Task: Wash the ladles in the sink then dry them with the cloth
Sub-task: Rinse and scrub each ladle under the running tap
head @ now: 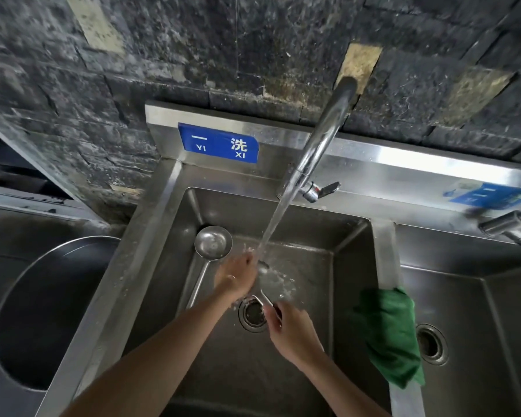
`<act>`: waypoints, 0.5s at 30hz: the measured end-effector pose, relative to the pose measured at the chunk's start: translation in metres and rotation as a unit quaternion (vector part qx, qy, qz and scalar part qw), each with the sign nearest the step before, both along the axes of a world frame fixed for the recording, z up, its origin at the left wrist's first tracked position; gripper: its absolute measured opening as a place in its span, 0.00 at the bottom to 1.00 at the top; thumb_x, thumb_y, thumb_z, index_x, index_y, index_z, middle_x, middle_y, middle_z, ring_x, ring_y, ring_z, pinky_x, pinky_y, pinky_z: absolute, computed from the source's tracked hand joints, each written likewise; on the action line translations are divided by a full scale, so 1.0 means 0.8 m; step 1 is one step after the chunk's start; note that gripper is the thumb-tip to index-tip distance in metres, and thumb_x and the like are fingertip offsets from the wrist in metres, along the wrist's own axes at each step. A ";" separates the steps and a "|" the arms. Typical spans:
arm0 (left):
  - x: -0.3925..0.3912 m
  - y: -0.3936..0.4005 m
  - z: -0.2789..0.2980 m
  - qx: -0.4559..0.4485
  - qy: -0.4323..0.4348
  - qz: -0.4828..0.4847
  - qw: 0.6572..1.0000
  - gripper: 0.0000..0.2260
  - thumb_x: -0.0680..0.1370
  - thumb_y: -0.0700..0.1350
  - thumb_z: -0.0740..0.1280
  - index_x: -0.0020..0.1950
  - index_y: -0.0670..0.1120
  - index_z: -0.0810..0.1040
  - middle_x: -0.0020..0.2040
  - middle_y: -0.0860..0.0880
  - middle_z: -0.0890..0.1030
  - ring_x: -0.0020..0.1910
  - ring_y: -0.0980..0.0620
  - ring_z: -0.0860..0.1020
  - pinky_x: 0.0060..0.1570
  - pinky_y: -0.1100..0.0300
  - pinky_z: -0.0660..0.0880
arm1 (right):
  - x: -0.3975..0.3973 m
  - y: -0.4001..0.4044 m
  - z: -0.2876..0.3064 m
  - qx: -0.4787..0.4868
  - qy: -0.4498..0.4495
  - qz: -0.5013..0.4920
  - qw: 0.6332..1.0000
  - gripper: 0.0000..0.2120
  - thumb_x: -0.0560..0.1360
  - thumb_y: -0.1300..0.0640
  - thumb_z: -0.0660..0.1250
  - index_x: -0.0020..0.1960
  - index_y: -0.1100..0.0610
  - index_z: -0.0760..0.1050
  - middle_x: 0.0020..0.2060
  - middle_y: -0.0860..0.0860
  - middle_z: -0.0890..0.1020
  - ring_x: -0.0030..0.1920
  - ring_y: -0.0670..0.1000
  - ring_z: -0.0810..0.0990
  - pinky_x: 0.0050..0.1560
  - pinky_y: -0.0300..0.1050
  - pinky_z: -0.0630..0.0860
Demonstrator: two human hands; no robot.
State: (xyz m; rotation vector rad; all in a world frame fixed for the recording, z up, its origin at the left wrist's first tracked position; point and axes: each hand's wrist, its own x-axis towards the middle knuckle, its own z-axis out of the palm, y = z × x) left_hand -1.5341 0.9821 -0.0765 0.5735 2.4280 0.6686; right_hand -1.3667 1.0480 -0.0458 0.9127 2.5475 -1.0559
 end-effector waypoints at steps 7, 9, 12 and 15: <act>-0.001 -0.021 -0.014 0.029 0.005 0.011 0.999 0.23 0.83 0.56 0.49 0.43 0.48 0.80 0.42 0.47 0.84 0.42 0.48 0.81 0.46 0.49 0.79 | 0.009 -0.008 -0.011 0.008 -0.026 0.019 0.999 0.16 0.83 0.41 0.58 0.48 0.51 0.75 0.38 0.51 0.83 0.38 0.56 0.83 0.41 0.58 0.81; 0.017 -0.020 -0.015 0.038 0.055 -0.046 0.997 0.21 0.82 0.57 0.49 0.50 0.52 0.81 0.47 0.55 0.83 0.42 0.55 0.80 0.46 0.54 0.79 | 0.007 -0.008 -0.012 0.009 -0.031 0.008 0.999 0.16 0.83 0.41 0.57 0.49 0.52 0.75 0.38 0.50 0.83 0.38 0.54 0.83 0.42 0.57 0.82; 0.027 -0.029 -0.022 0.081 0.047 -0.084 0.992 0.14 0.82 0.54 0.53 0.49 0.53 0.77 0.43 0.59 0.78 0.42 0.59 0.74 0.51 0.50 0.78 | 0.005 -0.010 -0.011 0.012 -0.051 0.014 0.999 0.19 0.83 0.39 0.54 0.51 0.52 0.75 0.40 0.49 0.83 0.40 0.53 0.84 0.45 0.57 0.82; 0.010 -0.040 -0.024 0.066 -0.009 -0.010 0.998 0.20 0.84 0.55 0.50 0.45 0.51 0.78 0.42 0.52 0.80 0.44 0.51 0.79 0.50 0.46 0.78 | 0.011 -0.013 -0.010 0.041 -0.060 0.030 0.997 0.17 0.80 0.36 0.57 0.54 0.48 0.73 0.43 0.49 0.84 0.44 0.55 0.85 0.45 0.56 0.82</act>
